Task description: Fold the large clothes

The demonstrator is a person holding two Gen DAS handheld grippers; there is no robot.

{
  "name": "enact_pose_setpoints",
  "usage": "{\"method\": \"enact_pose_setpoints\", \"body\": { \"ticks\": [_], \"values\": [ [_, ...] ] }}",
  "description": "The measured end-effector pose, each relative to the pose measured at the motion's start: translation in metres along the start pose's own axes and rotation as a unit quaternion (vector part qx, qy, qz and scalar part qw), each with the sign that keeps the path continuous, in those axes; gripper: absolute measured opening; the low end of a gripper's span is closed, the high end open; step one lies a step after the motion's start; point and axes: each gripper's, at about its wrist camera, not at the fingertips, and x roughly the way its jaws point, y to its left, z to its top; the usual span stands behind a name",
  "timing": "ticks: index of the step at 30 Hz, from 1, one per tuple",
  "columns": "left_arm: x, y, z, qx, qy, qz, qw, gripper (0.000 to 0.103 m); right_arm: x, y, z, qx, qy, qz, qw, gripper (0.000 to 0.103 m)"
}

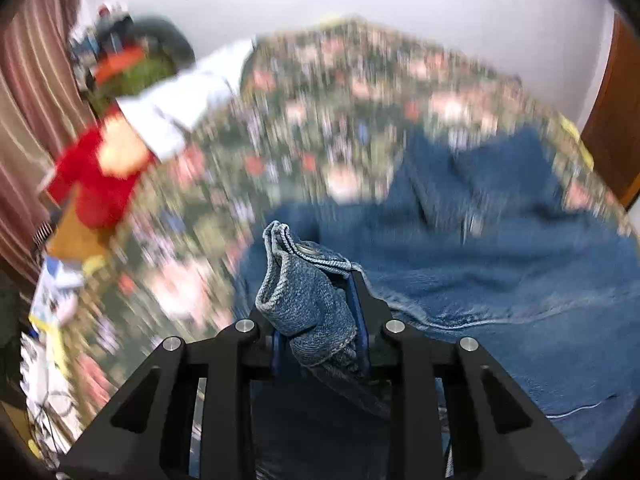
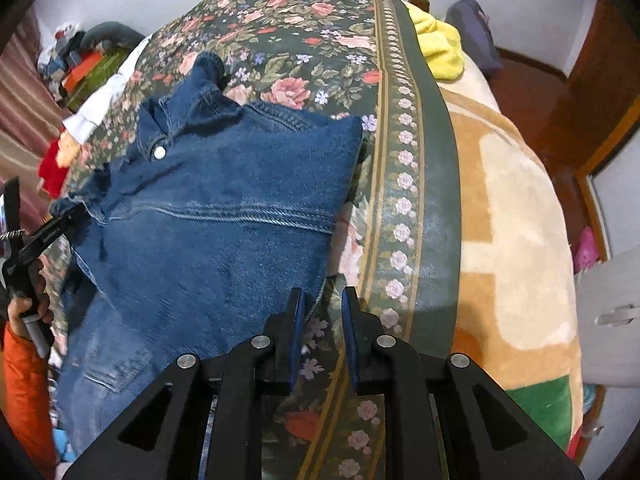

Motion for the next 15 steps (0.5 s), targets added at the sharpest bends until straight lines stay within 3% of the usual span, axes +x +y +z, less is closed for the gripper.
{"method": "enact_pose_setpoints", "body": {
  "ticks": [3, 5, 8, 11, 15],
  "values": [
    [-0.014, 0.013, 0.012, -0.002, -0.025, -0.003, 0.9997, 0.028, -0.010, 0.007, 0.013, -0.008, -0.017, 0.000, 1.000, 0.015],
    [-0.011, 0.020, 0.012, 0.003, -0.017, -0.005, 0.9998, 0.028, -0.016, 0.014, 0.022, -0.018, -0.036, -0.008, 0.999, 0.015],
    [0.010, 0.022, -0.007, 0.021, 0.014, 0.003, 0.9997, 0.029, -0.008, 0.024, 0.035, -0.025, -0.044, -0.010, 0.999, 0.015],
    [0.041, 0.022, -0.030, 0.021, 0.058, 0.010, 0.9981, 0.033, 0.019, 0.028, 0.038, -0.022, -0.013, -0.023, 0.999, 0.015],
    [0.067, 0.033, -0.057, -0.012, 0.099, 0.000, 0.9950, 0.054, 0.030, 0.037, 0.027, -0.056, -0.031, -0.053, 0.997, 0.015]
  ]
}}
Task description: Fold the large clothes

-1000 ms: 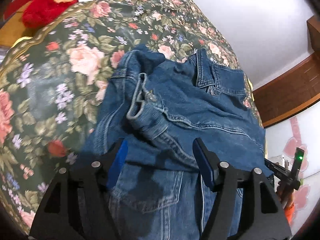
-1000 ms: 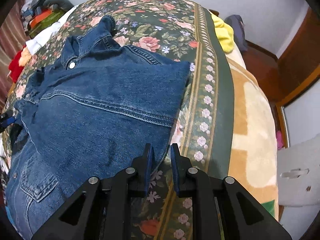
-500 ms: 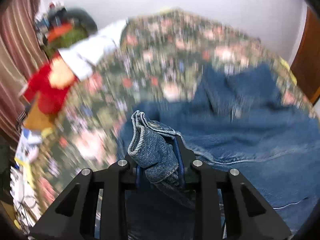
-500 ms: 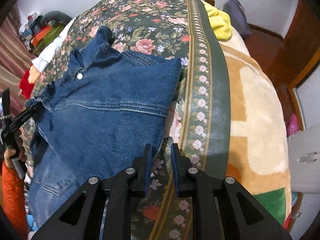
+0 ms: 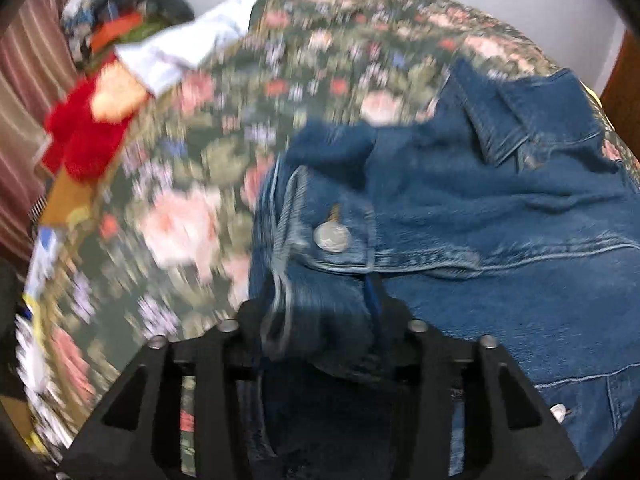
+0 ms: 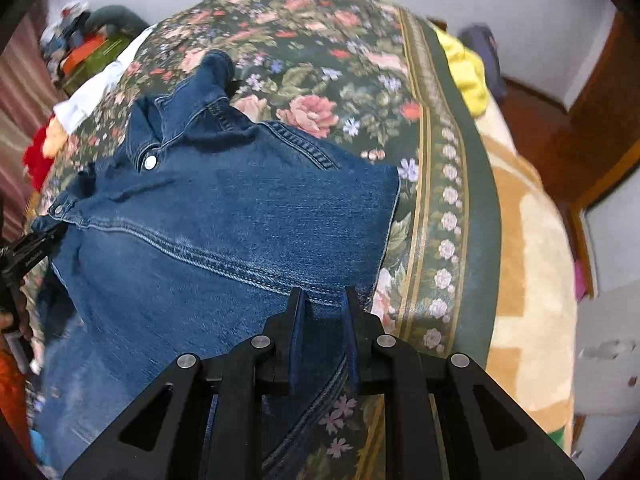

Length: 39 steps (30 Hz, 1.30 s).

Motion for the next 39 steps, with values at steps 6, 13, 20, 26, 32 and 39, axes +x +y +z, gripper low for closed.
{"method": "enact_pose_setpoints", "body": {
  "ticks": [6, 13, 20, 26, 32, 39],
  "values": [
    [-0.004, 0.009, -0.012, -0.014, -0.005, -0.009, 0.9999, 0.066, -0.002, 0.009, -0.010, -0.040, -0.004, -0.053, 0.998, 0.015],
    [-0.027, 0.027, -0.026, -0.008, 0.003, -0.019, 0.9998, 0.081, -0.003, -0.008, -0.020, -0.011, 0.004, -0.052, 0.999, 0.015],
    [-0.064, 0.039, -0.033, 0.010, -0.016, 0.007, 0.9998, 0.082, -0.009, -0.023, -0.035, 0.012, -0.012, -0.086, 0.996, 0.076],
    [-0.071, 0.067, -0.015, -0.015, -0.023, 0.010, 0.9996, 0.082, -0.021, -0.044, -0.036, 0.055, -0.007, -0.020, 0.998, 0.076],
    [-0.044, 0.073, 0.029, -0.041, -0.008, -0.060, 0.9973, 0.082, -0.021, -0.052, -0.010, 0.116, -0.017, 0.086, 0.989, 0.076],
    [0.019, 0.053, 0.068, -0.023, 0.045, -0.088, 0.9949, 0.082, 0.011, -0.055, 0.027, 0.141, -0.004, 0.124, 0.982, 0.076]
  ]
}}
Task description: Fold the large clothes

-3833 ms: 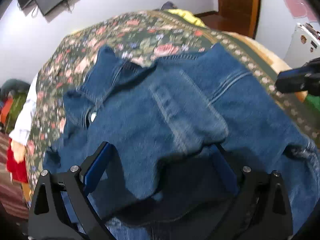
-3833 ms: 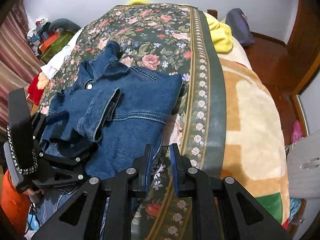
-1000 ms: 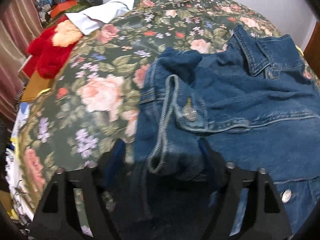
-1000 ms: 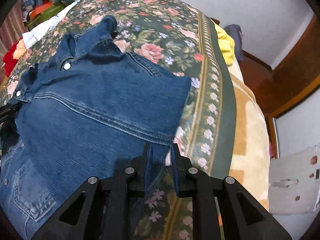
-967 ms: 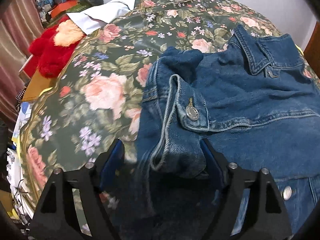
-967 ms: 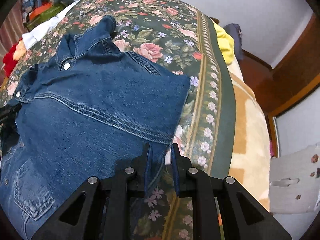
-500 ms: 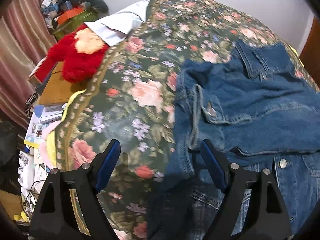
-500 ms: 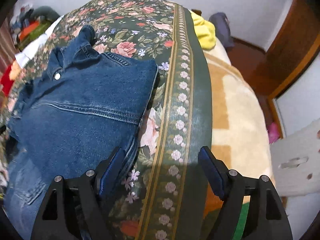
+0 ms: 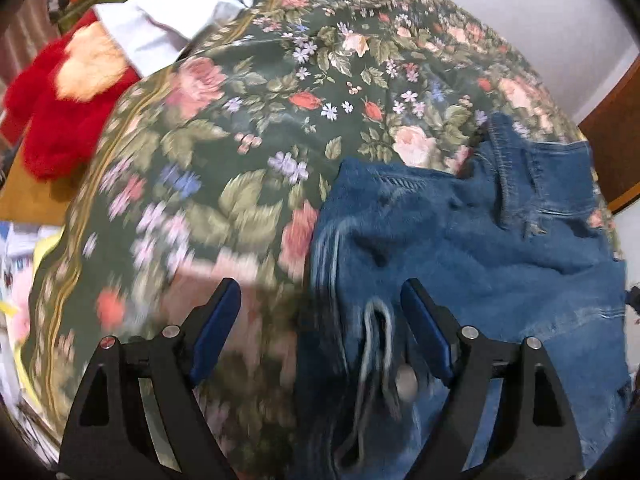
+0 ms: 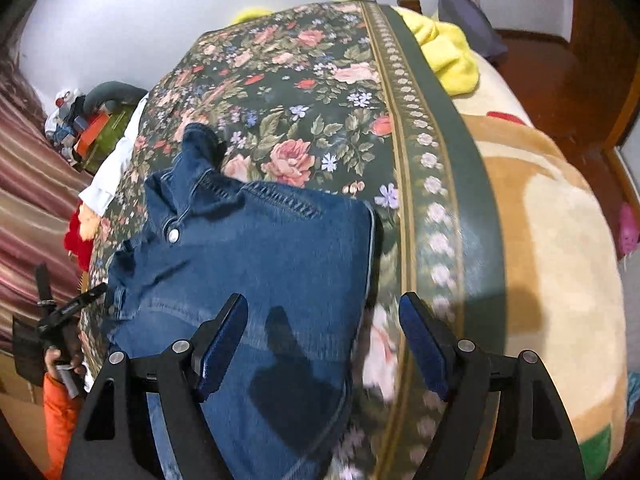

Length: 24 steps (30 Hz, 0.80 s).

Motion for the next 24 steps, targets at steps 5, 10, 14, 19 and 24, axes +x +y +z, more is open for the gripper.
{"method": "enact_pose_setpoints", "body": {
  "ticks": [5, 10, 14, 19, 24],
  "values": [
    [0.020, -0.019, 0.021, 0.048, -0.005, 0.014, 0.9987, 0.073, 0.032, 0.002, 0.012, -0.006, 0.033, 0.027, 0.999, 0.065],
    [0.039, -0.030, 0.032, 0.044, -0.005, 0.037, 0.9983, 0.035, 0.045, 0.010, 0.018, -0.017, 0.018, 0.026, 0.999, 0.047],
    [0.024, -0.038, 0.032, 0.046, -0.038, 0.059, 0.9964, 0.020, 0.049, 0.039, 0.021, -0.095, 0.001, -0.030, 0.995, 0.034],
    [-0.025, -0.021, 0.033, 0.010, -0.091, 0.033, 0.9953, 0.017, 0.050, 0.073, 0.039, -0.157, -0.022, -0.069, 0.985, 0.022],
    [-0.039, 0.001, 0.039, -0.006, -0.101, 0.045, 0.9939, 0.017, 0.073, 0.088, 0.072, -0.152, -0.008, -0.052, 0.987, 0.020]
  ]
}}
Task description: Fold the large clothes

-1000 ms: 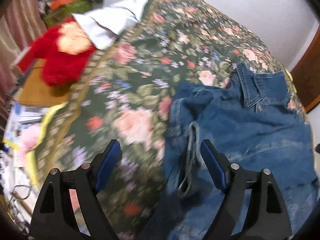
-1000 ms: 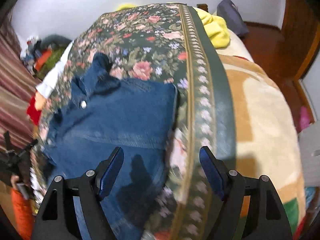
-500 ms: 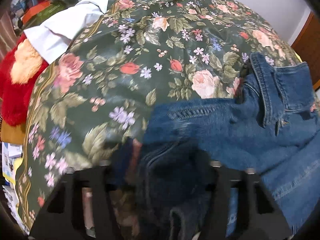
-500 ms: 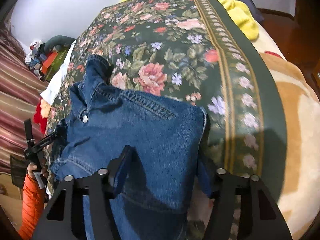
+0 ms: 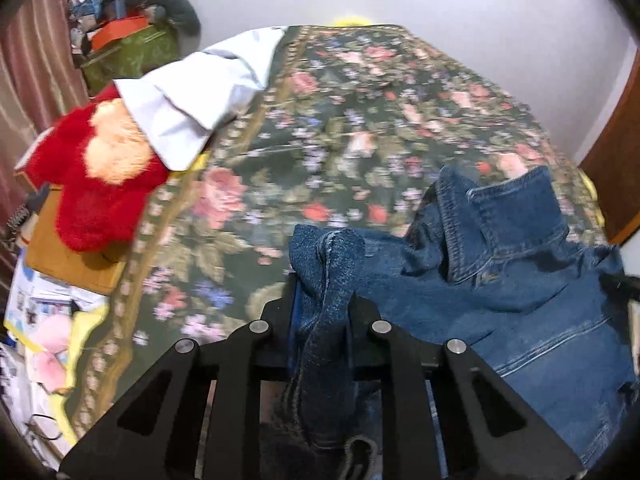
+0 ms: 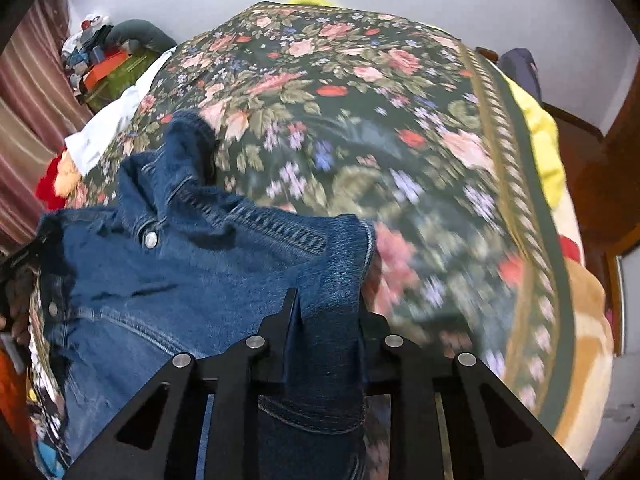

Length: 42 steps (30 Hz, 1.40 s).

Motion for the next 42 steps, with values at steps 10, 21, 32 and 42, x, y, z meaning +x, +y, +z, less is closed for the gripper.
{"method": "enact_pose_setpoints", "body": {
  "ticks": [10, 21, 32, 42],
  "values": [
    [0.050, 0.031, -0.012, -0.019, 0.053, 0.037, 0.9977, 0.029, 0.035, 0.005, 0.035, 0.006, 0.011, -0.010, 1.000, 0.031],
    [0.037, 0.013, -0.015, 0.035, 0.054, 0.078, 0.9949, 0.036, 0.011, -0.015, 0.017, 0.012, 0.003, -0.060, 0.998, 0.088],
    [-0.087, -0.009, -0.029, 0.045, -0.038, 0.060, 0.9965, 0.048, -0.101, 0.031, -0.016, -0.031, -0.069, -0.030, 0.997, 0.088],
    [-0.193, -0.024, -0.077, 0.050, -0.118, 0.044, 0.9908, 0.086, -0.181, 0.067, -0.075, -0.051, -0.104, 0.000, 0.993, 0.100]
  ]
}}
